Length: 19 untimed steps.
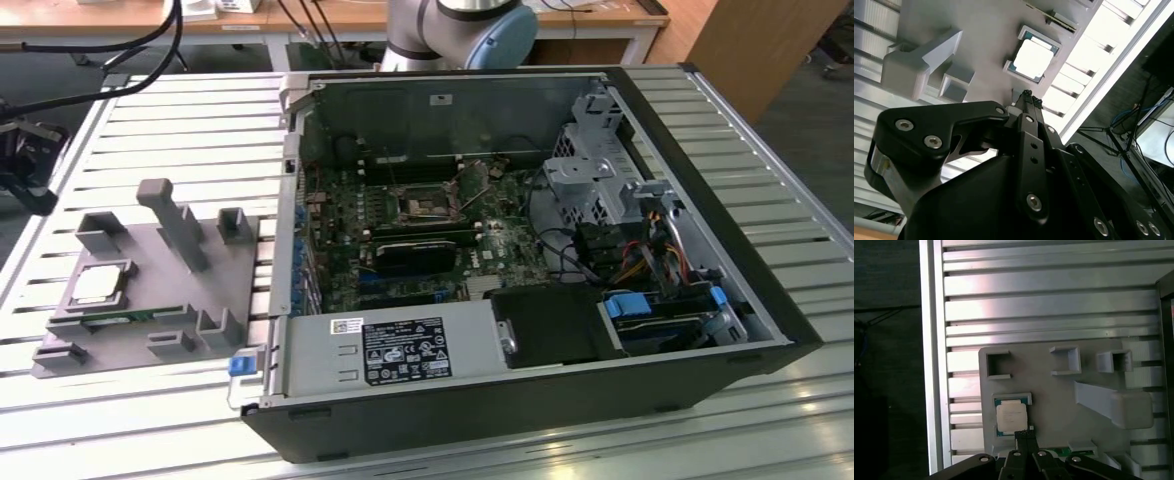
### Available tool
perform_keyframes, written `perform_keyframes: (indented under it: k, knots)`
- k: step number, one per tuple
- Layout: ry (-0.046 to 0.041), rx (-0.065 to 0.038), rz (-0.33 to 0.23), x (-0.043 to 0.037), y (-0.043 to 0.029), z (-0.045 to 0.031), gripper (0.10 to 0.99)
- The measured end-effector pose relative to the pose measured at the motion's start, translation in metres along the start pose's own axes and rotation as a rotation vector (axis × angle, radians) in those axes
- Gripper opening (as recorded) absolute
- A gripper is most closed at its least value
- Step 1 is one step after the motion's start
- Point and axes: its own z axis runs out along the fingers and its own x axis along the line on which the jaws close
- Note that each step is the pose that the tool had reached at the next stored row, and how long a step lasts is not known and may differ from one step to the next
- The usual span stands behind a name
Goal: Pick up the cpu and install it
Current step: 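Pick up the cpu and move it towards the insertion slot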
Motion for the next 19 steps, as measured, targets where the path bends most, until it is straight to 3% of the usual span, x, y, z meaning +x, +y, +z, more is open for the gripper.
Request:
perform_keyframes:
  k: [10,19]
  knots:
    - [-0.0018,-0.002,-0.003,-0.0002,-0.0098,0.0118,0.114]
    - [-0.0015,-0.002,-0.009,-0.0005,-0.0163,0.0268,0.467]
